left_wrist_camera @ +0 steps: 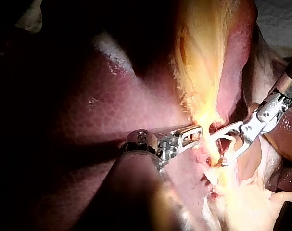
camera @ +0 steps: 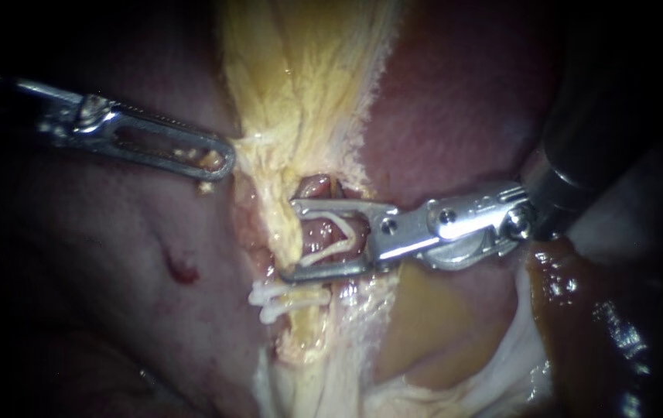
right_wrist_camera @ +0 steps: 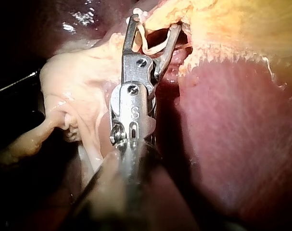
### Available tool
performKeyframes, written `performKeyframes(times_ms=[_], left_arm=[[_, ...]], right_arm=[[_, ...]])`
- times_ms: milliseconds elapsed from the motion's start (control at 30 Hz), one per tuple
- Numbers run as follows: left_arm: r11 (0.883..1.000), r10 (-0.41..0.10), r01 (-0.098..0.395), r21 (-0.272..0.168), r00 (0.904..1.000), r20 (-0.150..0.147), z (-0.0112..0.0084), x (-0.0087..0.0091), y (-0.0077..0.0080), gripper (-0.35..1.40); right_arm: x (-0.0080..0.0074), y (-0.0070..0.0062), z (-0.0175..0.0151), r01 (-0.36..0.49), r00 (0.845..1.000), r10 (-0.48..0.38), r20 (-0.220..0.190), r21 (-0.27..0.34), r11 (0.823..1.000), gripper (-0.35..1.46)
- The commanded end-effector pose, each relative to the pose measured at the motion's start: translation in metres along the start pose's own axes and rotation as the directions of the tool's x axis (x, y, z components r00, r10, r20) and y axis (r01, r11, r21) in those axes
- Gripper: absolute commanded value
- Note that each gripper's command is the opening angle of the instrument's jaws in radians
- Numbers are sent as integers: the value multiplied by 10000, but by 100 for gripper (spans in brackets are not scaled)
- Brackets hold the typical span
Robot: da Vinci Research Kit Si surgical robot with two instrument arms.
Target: Clipping third clip left tube
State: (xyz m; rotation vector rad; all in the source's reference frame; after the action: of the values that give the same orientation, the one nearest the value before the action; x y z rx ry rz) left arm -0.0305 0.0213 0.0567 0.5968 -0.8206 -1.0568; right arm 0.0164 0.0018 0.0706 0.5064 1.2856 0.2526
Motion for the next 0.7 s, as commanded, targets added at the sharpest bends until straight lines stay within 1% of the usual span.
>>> performKeyframes(times_ms=[33,133,300,500,700], left_arm=[[10000,-3,3,-1,10000,-2,0,0,0,-35],[10000,-3,3,-1,10000,-2,0,0,0,-35],[10000,-3,3,-1,10000,-2,0,0,0,-35],[10000,-3,3,0,10000,-2,0,0,0,-35],[10000,-3,3,0,10000,-2,0,0,0,-35]], right_arm=[[-2,-1,0,-84,10000,84,-7,52,10000,50],[-6,-1,-1,-208,9998,208,-15,144,9997,50],[-11,0,-3,-627,9979,634,-154,417,9972,50],[-18,2,-3,-1028,9943,1042,-228,571,9931,50],[-29,10,-7,-1308,9906,1333,-323,695,9890,50]])
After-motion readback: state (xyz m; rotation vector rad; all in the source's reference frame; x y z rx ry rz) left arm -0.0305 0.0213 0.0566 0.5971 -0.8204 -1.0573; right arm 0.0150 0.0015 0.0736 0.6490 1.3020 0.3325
